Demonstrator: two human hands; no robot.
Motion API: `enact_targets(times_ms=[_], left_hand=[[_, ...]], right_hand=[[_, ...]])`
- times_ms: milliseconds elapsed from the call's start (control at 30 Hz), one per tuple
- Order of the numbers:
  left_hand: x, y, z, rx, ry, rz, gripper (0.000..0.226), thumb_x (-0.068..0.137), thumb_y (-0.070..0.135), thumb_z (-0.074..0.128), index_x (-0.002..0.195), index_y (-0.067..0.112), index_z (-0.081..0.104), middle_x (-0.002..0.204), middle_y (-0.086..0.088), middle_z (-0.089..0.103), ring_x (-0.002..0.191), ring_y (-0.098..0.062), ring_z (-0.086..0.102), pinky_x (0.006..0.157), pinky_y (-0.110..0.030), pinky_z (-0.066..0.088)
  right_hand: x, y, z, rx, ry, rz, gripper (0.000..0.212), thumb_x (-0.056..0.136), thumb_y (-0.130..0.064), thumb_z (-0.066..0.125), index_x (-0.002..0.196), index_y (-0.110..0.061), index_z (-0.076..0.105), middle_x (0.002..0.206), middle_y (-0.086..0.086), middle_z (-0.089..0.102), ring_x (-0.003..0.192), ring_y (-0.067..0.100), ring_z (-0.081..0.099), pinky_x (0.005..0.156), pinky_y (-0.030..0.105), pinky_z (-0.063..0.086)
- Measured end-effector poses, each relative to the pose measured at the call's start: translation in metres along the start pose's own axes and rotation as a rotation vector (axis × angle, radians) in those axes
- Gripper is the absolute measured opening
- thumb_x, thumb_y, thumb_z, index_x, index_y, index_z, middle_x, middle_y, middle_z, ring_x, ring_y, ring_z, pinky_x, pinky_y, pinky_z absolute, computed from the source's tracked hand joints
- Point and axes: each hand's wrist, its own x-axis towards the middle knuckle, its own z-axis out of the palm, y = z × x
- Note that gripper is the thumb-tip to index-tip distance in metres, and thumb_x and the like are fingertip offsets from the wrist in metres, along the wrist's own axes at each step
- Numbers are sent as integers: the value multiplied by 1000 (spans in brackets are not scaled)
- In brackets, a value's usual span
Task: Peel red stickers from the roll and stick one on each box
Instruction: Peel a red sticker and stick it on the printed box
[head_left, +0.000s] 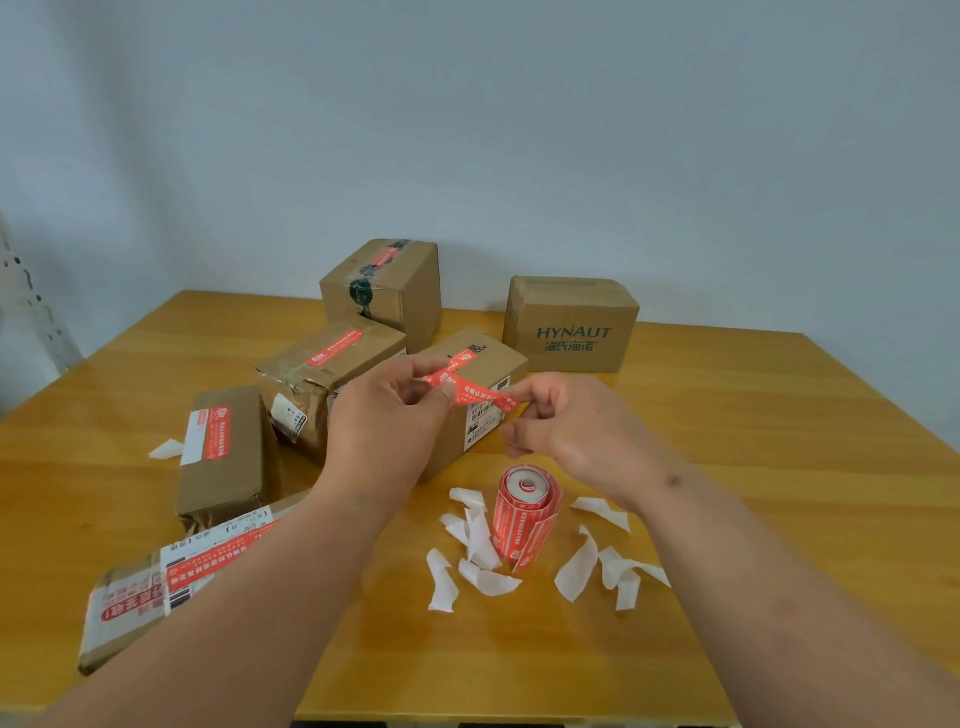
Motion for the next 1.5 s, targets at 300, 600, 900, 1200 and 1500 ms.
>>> enact_targets(times_ms=[300,600,900,1200,1500], left_hand=[[5,6,8,-118,-9,-17,8,90,24,67,91,28,61,79,8,75,92,-18,70,65,-26,54],[19,14,17,-215,2,-51,3,95,22,60,92,24,61,73,6,74,72,-7,72,65,-23,54],[40,17,32,256,22,164,12,97,34,54,108,30,55,73,8,70,69,-9,68,57,-30,56],[71,29,48,172,-294,33,8,83,41,72,87,35,72,76,7,69,72,-6,62,63,-23,49],[113,36,81,96,-361,-14,54,96,20,59,146,22,40,83,6,75,77,-4,70,67,-19,45]], right_hand=[[10,3,-3,174,170,112,17,86,-39,65,94,-26,73,86,-9,71,84,5,63,73,23,47],[21,8,-10,339,216,46,28,79,-47,70,101,-28,71,93,-13,70,91,3,62,72,20,45],[43,14,-16,212,207,-2,7,86,-24,68,82,-20,70,75,-3,71,71,14,59,69,37,51],[61,27,-36,98,204,-52,9,89,-29,65,82,-25,70,81,7,69,74,29,61,68,43,51],[96,53,-57,99,282,45,18,94,-18,54,93,-26,70,80,-11,69,80,24,64,62,28,48]])
